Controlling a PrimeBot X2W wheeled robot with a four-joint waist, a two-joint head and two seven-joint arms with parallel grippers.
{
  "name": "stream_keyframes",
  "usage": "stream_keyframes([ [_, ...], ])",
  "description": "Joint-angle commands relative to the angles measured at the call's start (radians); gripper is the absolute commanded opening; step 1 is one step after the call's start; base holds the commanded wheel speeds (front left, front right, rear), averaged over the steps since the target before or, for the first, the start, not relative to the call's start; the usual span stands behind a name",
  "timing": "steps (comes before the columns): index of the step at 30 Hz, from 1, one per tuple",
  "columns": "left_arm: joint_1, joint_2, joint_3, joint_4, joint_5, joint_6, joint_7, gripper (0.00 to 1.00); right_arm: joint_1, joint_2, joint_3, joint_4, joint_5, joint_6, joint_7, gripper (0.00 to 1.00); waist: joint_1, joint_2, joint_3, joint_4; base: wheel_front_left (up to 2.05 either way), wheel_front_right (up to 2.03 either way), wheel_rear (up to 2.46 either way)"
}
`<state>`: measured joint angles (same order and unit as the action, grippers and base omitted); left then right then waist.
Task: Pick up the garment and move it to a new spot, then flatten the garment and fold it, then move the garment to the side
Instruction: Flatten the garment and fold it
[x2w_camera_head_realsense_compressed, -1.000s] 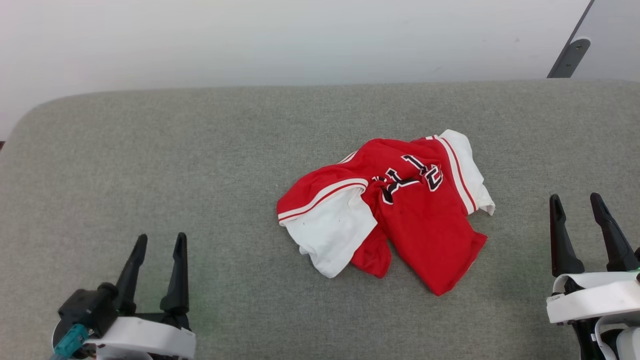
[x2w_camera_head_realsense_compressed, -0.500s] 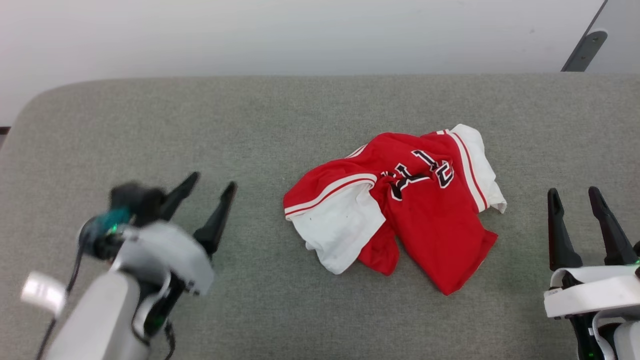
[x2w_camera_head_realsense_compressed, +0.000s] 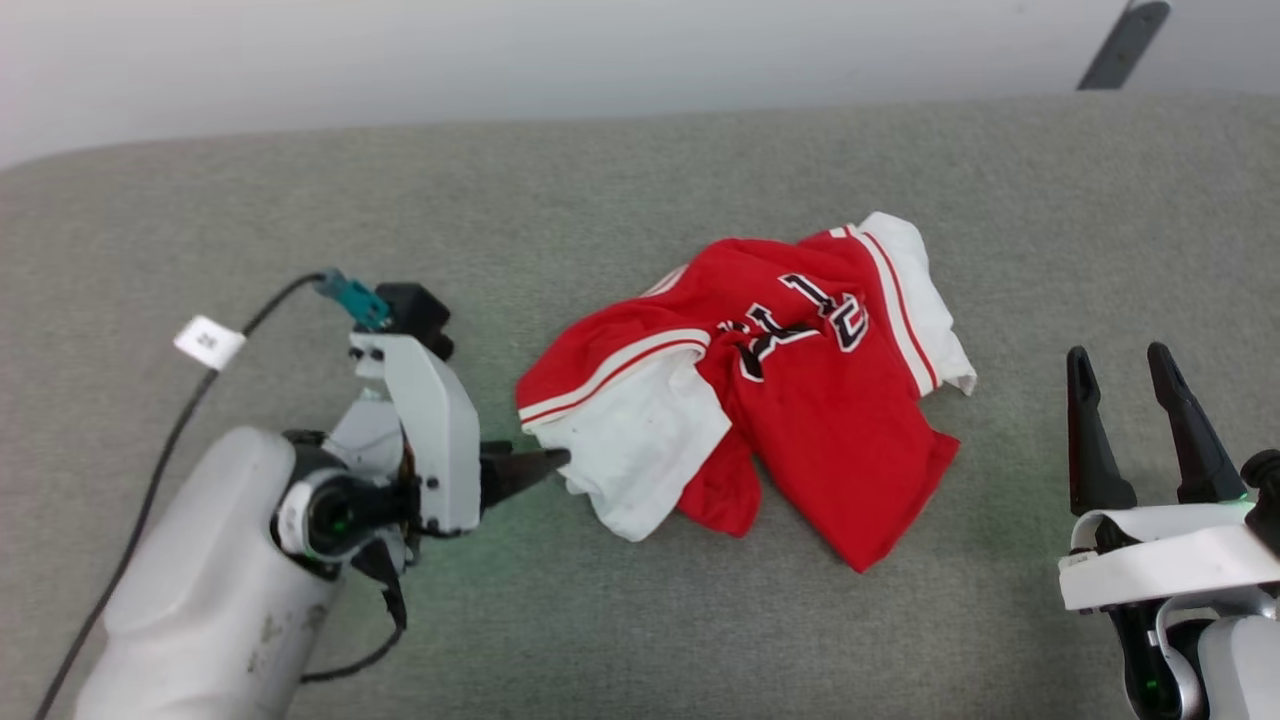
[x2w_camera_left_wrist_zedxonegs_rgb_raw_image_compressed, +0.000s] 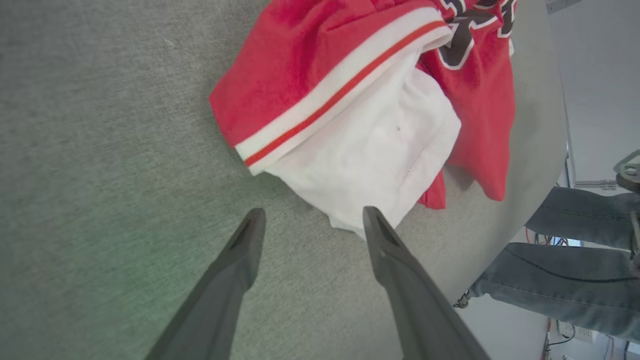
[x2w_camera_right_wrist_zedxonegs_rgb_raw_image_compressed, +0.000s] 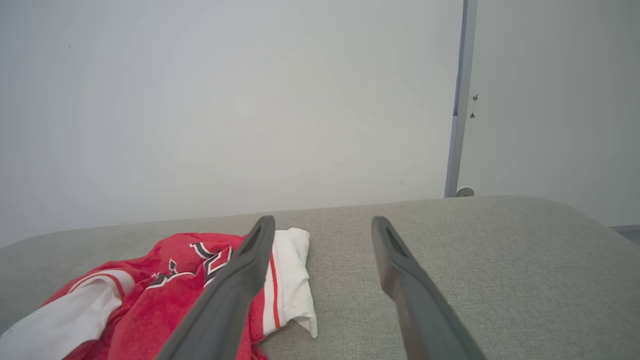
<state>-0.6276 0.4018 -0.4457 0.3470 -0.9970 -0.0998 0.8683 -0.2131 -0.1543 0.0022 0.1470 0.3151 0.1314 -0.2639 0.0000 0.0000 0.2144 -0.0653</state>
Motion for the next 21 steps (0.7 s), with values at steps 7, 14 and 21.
stream_keyframes([
  [7,-0.048,-0.031,0.034,0.096,-0.070,0.047,0.060,1.00,-0.028,0.015,-0.007,-0.006,0.010,-0.001,0.000,1.00,0.0000,0.0000,0.071,-0.066,0.00,0.00,0.00],
  [14,-0.055,-0.036,0.033,0.174,-0.086,0.030,0.065,0.73,-0.043,0.022,-0.013,-0.011,0.011,-0.001,0.000,1.00,0.0000,0.0000,0.099,-0.086,0.00,0.00,0.00],
  [21,-0.085,-0.018,0.050,0.201,-0.082,0.007,0.023,0.00,-0.047,0.026,-0.026,-0.013,0.000,-0.001,0.000,1.00,0.0000,0.0000,0.102,-0.074,0.00,0.00,0.00],
])
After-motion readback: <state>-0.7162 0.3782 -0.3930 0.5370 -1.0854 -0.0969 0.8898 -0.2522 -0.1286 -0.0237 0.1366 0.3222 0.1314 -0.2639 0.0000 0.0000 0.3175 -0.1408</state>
